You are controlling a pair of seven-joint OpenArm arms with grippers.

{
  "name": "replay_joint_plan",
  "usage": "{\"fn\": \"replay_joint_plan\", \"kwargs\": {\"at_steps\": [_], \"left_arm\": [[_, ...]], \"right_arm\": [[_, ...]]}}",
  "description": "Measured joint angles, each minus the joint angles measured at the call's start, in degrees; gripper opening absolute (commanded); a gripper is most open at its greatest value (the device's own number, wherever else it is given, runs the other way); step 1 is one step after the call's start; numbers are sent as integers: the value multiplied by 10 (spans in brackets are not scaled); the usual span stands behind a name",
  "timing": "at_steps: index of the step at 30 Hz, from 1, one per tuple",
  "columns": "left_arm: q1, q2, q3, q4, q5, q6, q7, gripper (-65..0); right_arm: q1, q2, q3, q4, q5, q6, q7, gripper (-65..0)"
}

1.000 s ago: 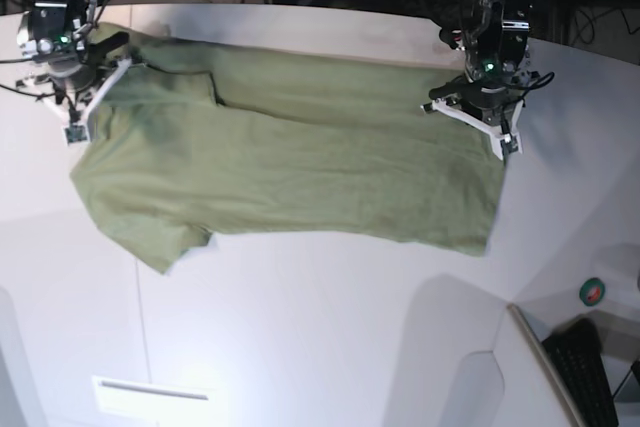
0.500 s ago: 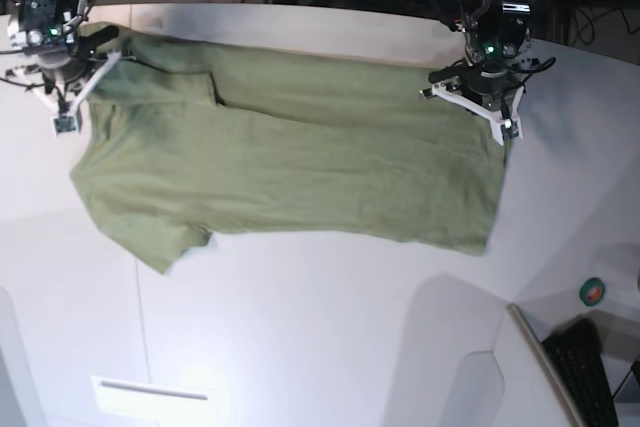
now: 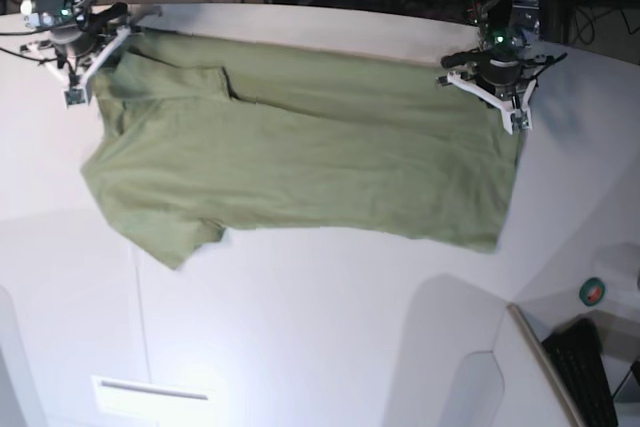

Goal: Layout the t-shirt on the table in an organized manner, then fold the t-shirt properly
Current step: 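Grasp the shirt's collar-side corners with both grippers and pull them apart, then move both grippers to the shirt's hem-side edge and grasp it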

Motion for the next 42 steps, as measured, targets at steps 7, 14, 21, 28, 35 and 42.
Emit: {"fn": "replay_joint_plan", "kwargs": {"at_steps": [7, 14, 21, 28, 35, 42], "left_arm": [[30, 3, 1, 30, 1, 6, 10, -650], [63, 5, -2, 62, -2, 6, 23, -650], [57, 5, -4, 110, -7, 8, 31, -650], [60, 1, -5, 188, -8, 8, 29, -650], [18, 1, -16, 184, -10, 7, 77, -650], [-14, 4, -85, 184, -6, 8, 140, -650]], "right_arm": [[-19, 1, 2, 3, 5, -1, 13, -650], [-44, 2, 3, 25, 0, 0, 6, -650], [-34, 0, 3, 81, -5, 4, -20, -650], [3, 17, 4, 174, -7, 3, -87, -650], [229, 37, -1, 36, 0, 7, -82, -650], [420, 43, -2, -225, -4, 3, -79, -351]]}}
